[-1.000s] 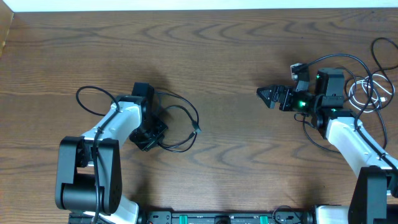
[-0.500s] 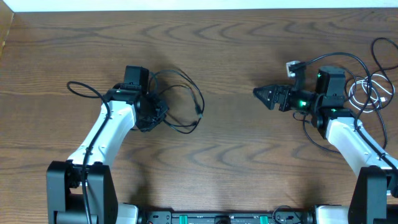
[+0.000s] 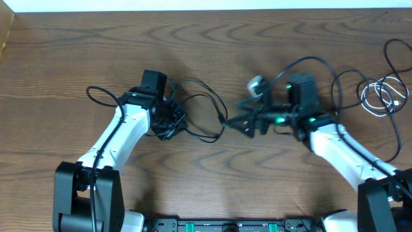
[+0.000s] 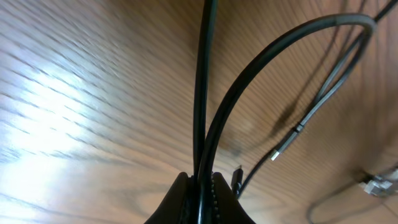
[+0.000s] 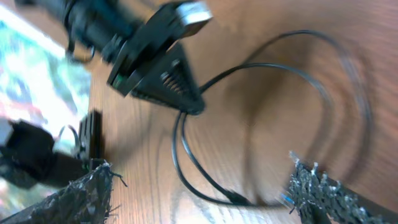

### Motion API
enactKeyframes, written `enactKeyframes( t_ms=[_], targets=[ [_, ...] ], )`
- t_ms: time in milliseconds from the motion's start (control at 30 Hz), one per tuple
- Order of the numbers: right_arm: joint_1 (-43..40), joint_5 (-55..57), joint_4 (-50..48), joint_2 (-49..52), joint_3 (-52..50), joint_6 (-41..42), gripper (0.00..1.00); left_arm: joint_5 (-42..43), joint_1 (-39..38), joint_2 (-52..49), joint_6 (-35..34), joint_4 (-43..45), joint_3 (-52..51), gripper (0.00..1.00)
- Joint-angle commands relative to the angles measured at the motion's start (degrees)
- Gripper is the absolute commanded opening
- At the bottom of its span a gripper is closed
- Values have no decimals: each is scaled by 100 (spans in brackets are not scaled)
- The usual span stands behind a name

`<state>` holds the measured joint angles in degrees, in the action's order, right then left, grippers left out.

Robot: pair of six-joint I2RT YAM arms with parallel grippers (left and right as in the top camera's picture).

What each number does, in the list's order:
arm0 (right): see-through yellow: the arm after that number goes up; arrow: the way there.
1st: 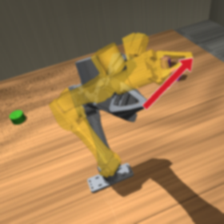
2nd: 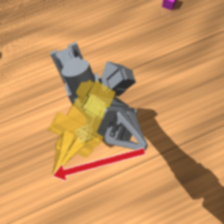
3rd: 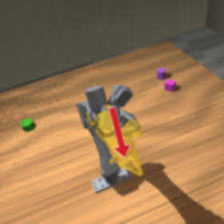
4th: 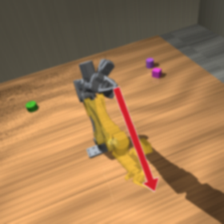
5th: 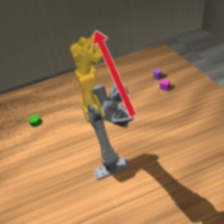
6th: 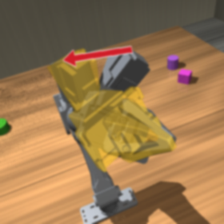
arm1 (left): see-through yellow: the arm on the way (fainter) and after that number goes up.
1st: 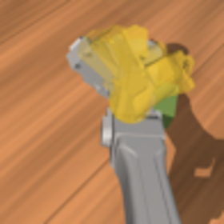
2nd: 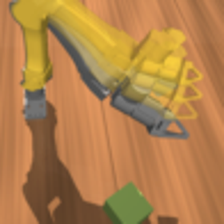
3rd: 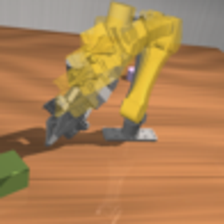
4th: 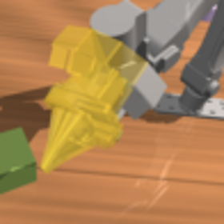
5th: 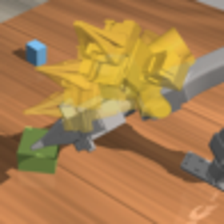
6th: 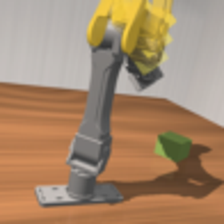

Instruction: Untangle cables

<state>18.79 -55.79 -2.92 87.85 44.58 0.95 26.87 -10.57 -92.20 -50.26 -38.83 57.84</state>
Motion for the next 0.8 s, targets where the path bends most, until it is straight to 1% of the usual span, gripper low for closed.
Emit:
enactKeyframes(
  t_ms=[0,133,233,300,400,433,467,500,533,600,667,700,733,767],
  targets=[
    [608,498,-42,13,-13,-608,90,715,13,-39,-409,0,20,8],
    [1145,1294,-74,13,-13,-623,93,1473,13,-39,-407,20,20,8],
    [1493,1864,-74,13,-13,-623,95,1880,13,-39,-409,105,20,8],
    [1657,2031,-81,13,-13,-645,96,2063,13,-39,-411,201,20,8],
    [1851,2199,-81,13,-13,-778,95,2352,13,-39,-501,354,20,8],
    [1904,2293,-81,13,-13,-811,92,2457,13,-39,-520,420,20,8],
    [1934,2387,-81,13,-13,-841,88,2553,13,-39,-520,492,20,8],
    [1963,2540,-81,13,-13,-841,82,2608,13,-39,-518,531,20,8],
    [1980,2682,-81,13,-13,-839,74,2629,15,-39,-520,566,20,8],
    [1978,2865,-81,13,-13,-837,49,2632,13,-39,-518,603,20,8],
    [1978,2953,-83,13,-13,-835,31,2651,15,-39,-518,627,20,8],
    [1978,2979,-87,13,-13,-835,23,2651,15,-39,-518,643,20,8],
    [1978,2979,-103,13,-13,-835,12,2647,15,-39,-514,669,20,8],
    [1978,2979,-114,13,-13,-835,6,2645,15,-39,-514,691,20,8]
  ],
)
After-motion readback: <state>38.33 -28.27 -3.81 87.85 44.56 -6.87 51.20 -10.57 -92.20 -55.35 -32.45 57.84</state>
